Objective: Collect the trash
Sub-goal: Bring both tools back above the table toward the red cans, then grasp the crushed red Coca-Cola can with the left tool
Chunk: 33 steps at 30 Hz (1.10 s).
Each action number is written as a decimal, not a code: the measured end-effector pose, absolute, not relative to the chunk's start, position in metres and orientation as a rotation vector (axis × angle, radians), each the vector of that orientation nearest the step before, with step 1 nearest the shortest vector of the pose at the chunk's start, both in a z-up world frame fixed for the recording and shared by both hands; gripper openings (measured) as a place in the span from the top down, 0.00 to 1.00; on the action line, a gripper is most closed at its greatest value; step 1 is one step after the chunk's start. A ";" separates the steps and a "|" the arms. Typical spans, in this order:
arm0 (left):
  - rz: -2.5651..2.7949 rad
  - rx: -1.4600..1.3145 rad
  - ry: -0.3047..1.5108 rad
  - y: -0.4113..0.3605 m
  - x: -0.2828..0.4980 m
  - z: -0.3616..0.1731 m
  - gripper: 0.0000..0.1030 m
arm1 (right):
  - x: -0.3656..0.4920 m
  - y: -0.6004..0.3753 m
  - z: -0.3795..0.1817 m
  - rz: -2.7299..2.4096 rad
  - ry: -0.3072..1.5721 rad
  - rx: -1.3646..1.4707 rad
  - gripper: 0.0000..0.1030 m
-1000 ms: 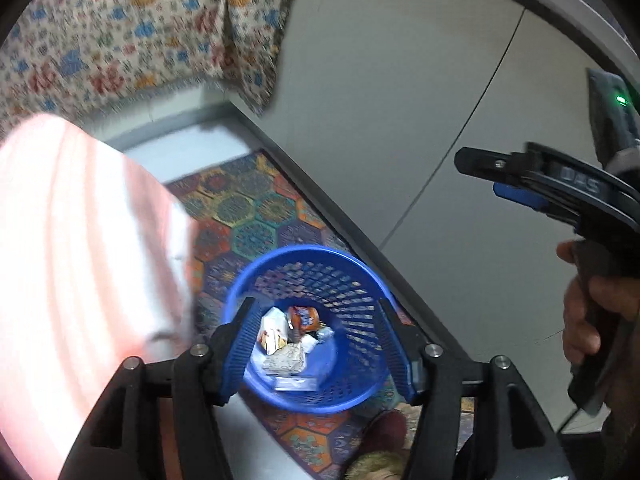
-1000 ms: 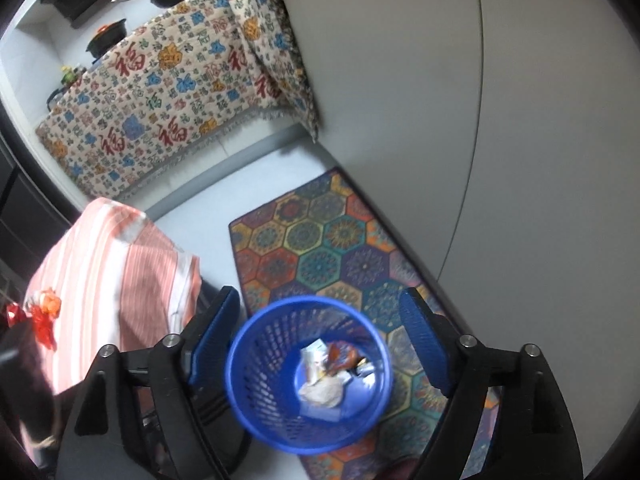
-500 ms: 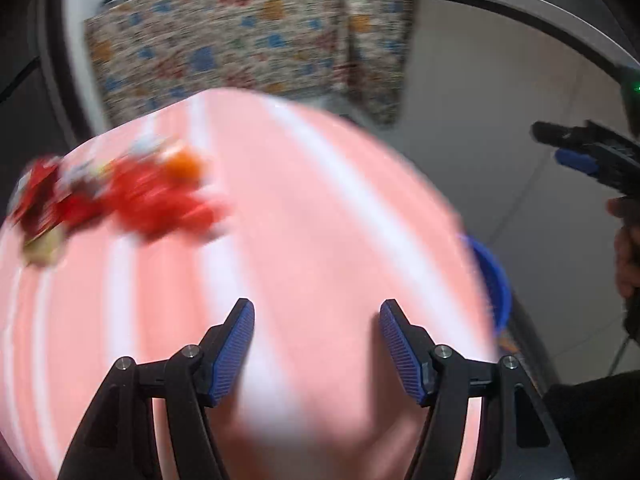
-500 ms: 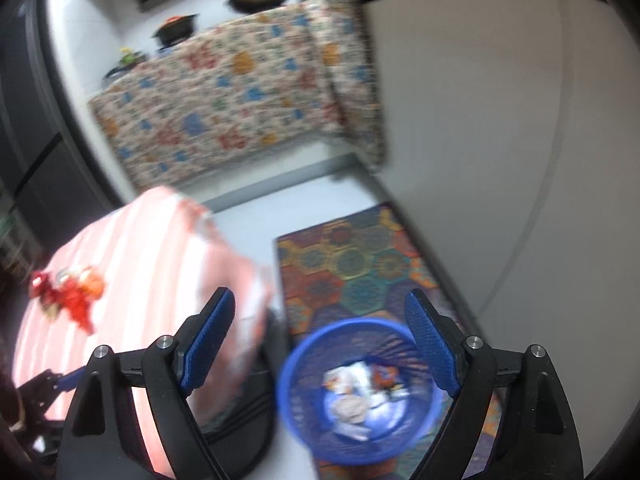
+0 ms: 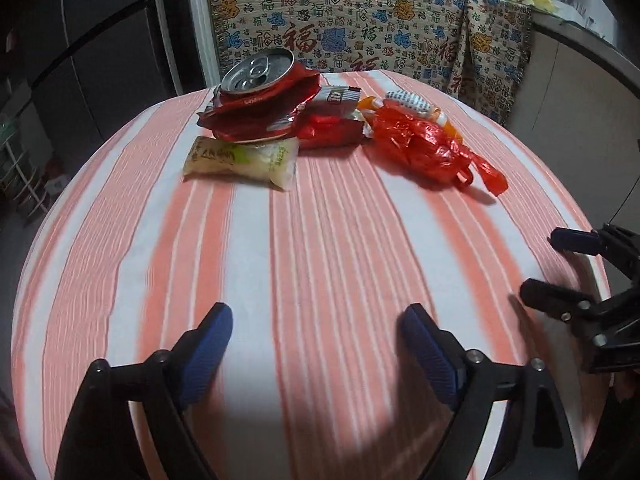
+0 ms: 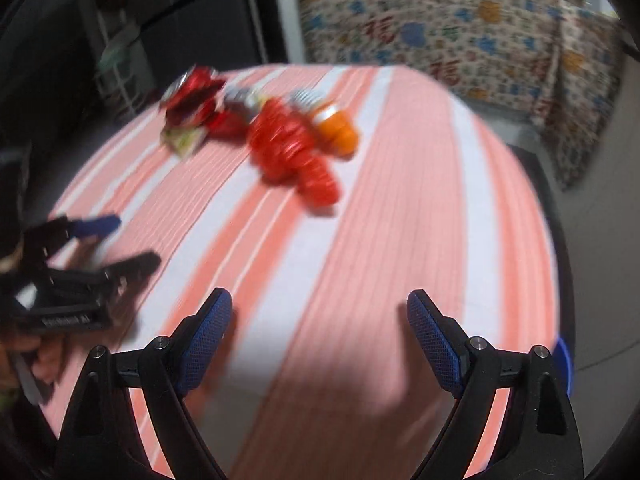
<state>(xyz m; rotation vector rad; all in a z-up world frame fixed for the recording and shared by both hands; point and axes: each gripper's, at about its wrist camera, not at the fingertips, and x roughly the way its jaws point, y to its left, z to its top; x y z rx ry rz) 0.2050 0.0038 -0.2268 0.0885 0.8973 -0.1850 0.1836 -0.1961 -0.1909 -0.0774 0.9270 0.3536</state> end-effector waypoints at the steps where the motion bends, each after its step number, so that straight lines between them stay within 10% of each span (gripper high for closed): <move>1: -0.187 0.083 0.904 0.006 0.208 -0.227 0.04 | 0.186 -0.192 -0.194 0.342 0.924 -0.104 0.11; 17: -0.047 0.020 0.915 0.005 0.311 -0.226 0.00 | 0.198 -0.182 -0.197 0.323 0.907 -0.130 0.00; 33: 0.017 -0.101 0.890 0.107 0.227 -0.216 0.01 | 0.198 -0.183 -0.196 0.330 0.905 -0.134 0.00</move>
